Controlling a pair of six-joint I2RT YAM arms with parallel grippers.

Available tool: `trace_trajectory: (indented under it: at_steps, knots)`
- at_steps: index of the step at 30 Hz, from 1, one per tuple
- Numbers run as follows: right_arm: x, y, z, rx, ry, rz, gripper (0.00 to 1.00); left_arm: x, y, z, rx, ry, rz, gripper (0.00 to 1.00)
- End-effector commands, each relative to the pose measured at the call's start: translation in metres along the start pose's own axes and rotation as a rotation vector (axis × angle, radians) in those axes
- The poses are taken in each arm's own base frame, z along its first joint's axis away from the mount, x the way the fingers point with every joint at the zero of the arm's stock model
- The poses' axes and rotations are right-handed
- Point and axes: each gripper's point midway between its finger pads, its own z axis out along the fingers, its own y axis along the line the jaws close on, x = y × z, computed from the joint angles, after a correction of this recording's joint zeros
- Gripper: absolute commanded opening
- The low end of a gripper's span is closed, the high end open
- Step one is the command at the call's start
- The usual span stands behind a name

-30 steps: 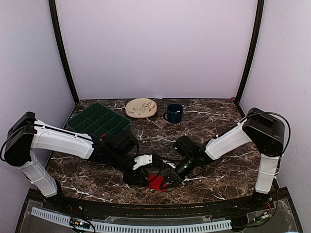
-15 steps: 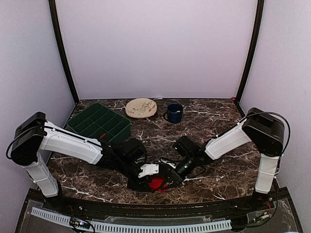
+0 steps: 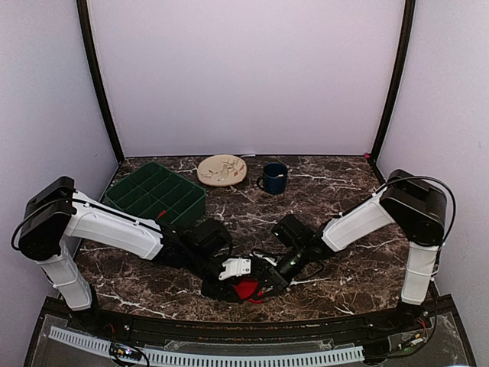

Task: Roll the socks
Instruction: Roll the sock at the center of the board.

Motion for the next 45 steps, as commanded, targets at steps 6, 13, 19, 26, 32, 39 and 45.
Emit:
trace_trajectory:
  at_steps: [6,13,19,26,32,39,45]
  knots:
    - [0.002,-0.003,0.002,-0.01,0.018,0.008,0.0,0.002,-0.013,0.004,0.073,0.021,0.014,0.37]
    - [0.002,-0.003,0.002,-0.007,0.02,0.008,0.0,-0.001,-0.012,0.007,0.085,0.027,0.015,0.2]
    - [0.003,-0.005,0.002,-0.001,0.022,0.011,0.02,0.002,-0.015,0.006,0.098,0.036,0.006,0.14]
    - [0.002,-0.009,-0.001,0.014,0.005,0.023,0.23,0.01,-0.022,0.01,0.144,0.071,-0.038,0.1]
    - [0.0,-0.009,-0.008,-0.002,-0.039,0.042,0.3,0.014,-0.021,0.009,0.191,0.071,-0.115,0.09]
    - [0.002,-0.016,-0.016,-0.016,-0.079,0.079,0.32,0.017,-0.019,0.009,0.227,0.071,-0.179,0.08]
    - [-0.002,-0.022,-0.027,-0.002,-0.141,0.096,0.33,0.022,-0.018,0.009,0.262,0.082,-0.233,0.08]
